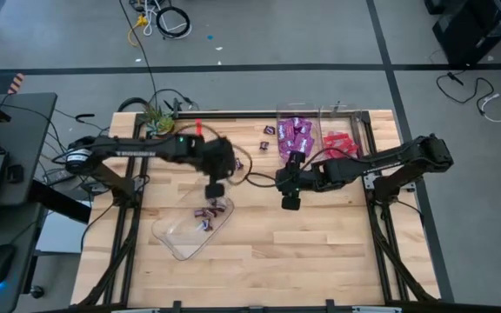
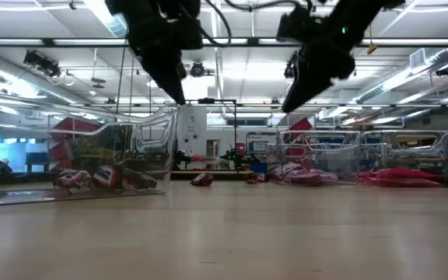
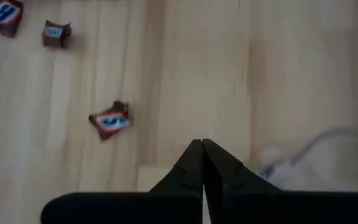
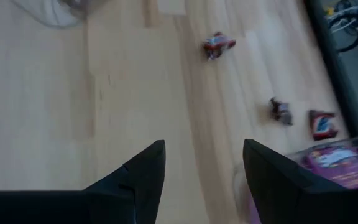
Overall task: Sort candy
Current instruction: Put the brown candy into the bottom transparent bin
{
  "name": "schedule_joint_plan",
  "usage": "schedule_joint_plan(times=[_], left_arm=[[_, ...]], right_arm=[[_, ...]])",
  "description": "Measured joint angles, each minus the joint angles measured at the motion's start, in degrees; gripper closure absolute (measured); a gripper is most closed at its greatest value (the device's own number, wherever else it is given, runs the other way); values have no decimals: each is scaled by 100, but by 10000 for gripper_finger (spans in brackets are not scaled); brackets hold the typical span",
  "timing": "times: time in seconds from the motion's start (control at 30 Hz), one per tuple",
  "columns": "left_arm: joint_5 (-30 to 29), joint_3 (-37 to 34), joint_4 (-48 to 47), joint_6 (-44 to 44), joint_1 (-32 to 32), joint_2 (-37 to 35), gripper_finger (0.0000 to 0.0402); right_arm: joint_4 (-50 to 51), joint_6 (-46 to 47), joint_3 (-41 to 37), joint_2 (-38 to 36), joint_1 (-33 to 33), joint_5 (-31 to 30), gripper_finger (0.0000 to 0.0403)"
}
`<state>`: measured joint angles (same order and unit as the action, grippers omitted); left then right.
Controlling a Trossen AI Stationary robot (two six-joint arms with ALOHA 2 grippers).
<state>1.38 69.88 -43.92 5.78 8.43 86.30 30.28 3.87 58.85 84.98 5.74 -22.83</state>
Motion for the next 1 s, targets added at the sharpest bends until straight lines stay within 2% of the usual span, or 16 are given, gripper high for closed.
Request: schedule_joint_plan(times=[0.13, 0.23, 0.37, 0.47, 0.63, 0.77, 1.0], left_arm=[[901, -4, 449, 3, 536, 274, 400], [982, -4, 590, 11, 773, 544, 397], [832, -5, 593, 621, 855, 948, 381], [459, -8, 800, 869, 841, 1238, 357], [-301, -10, 1459, 706, 849, 1653, 304], [-405, -8, 1811, 571, 847, 1912, 261], [-915, -8, 2014, 586, 852, 2235, 209]], right_arm=[[-1080, 114, -711, 1, -153, 174, 205], [-1803, 345, -1075, -1, -68, 173, 205], [-2446, 662, -1364, -1, 333, 103, 204], [-2715, 881, -1426, -3, 721, -247, 204], [-2856, 1176, -1438, -9, 1303, -754, 206], [-2855, 1347, -1438, -10, 1594, -1051, 205], [-2852, 1419, -1438, -10, 1717, -1078, 208]])
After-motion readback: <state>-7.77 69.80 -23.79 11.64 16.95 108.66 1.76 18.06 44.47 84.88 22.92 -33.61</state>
